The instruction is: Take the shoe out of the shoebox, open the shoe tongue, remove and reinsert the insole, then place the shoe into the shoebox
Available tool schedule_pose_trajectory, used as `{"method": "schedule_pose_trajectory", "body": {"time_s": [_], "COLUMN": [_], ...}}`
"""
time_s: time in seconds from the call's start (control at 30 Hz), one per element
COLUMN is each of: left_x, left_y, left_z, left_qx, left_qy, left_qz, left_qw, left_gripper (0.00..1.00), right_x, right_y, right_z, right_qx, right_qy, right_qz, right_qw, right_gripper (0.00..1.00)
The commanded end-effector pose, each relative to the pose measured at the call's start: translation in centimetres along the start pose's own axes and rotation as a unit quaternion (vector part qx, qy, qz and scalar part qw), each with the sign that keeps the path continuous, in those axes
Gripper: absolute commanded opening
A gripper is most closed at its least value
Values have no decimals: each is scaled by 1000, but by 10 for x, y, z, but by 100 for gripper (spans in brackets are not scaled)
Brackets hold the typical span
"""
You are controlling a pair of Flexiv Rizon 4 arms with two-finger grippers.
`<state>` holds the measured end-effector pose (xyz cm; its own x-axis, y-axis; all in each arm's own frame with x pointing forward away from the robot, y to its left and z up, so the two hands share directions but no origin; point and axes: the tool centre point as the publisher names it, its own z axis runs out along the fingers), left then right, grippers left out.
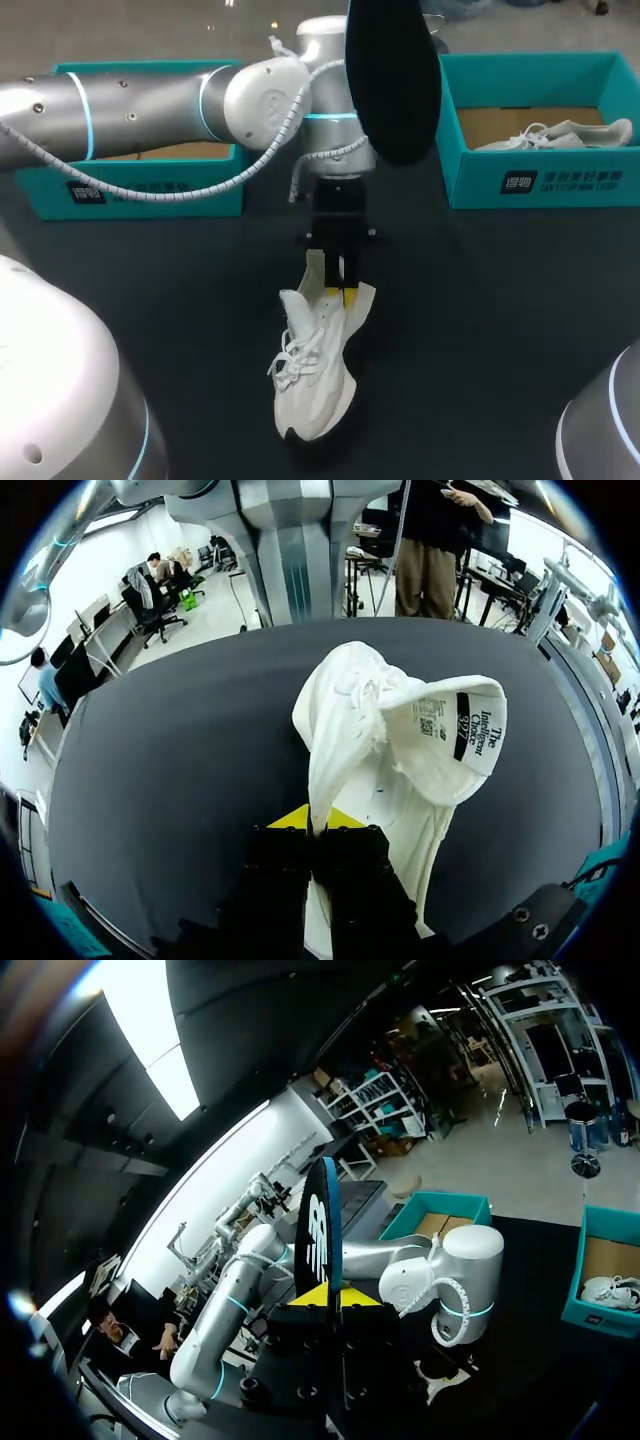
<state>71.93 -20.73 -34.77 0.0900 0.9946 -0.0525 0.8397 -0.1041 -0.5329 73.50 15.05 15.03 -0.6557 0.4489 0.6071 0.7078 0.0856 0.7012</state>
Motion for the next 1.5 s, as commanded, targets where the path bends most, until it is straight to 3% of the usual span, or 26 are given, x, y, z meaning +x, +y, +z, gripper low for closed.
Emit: {"method": "schedule_pose_trajectory", "body": {"time_s": [0.03,0.63,0.67,0.7,0.9,1.0,1.13,1.3,1.43,1.5], "left_x": [-6,-6,-8,-8,-9,-11,-10,15,39,47], "left_y": [6,20,21,22,20,14,8,-1,-12,-17], "left_z": [1,9,8,8,-6,-25,-64,-110,-133,-136], "left_qx": [12,-16,-16,-22,-22,-20,-26,-44,-39,-32], "left_qy": [52,18,10,1,-59,-145,-312,-511,-605,-627], "left_qz": [-26,-99,-104,-100,-61,-41,-40,-18,-13,-14], "left_qw": [998,995,994,995,996,988,949,858,795,779], "left_gripper": [0,0,22,100,100,100,100,100,100,100], "right_x": [0,0,0,0,0,0,0,0,0,0], "right_y": [2,2,2,2,2,2,2,2,2,2], "right_z": [2,2,2,2,2,2,2,2,2,2], "right_qx": [1,1,1,1,1,1,1,1,1,1], "right_qy": [-1,-1,-1,-1,-1,-1,-1,-1,-1,-1], "right_qz": [1,1,1,1,1,1,1,1,1,1], "right_qw": [1000,1000,1000,1000,1000,1000,1000,1000,1000,1000], "right_gripper": [0,0,0,0,0,0,0,0,0,0]}}
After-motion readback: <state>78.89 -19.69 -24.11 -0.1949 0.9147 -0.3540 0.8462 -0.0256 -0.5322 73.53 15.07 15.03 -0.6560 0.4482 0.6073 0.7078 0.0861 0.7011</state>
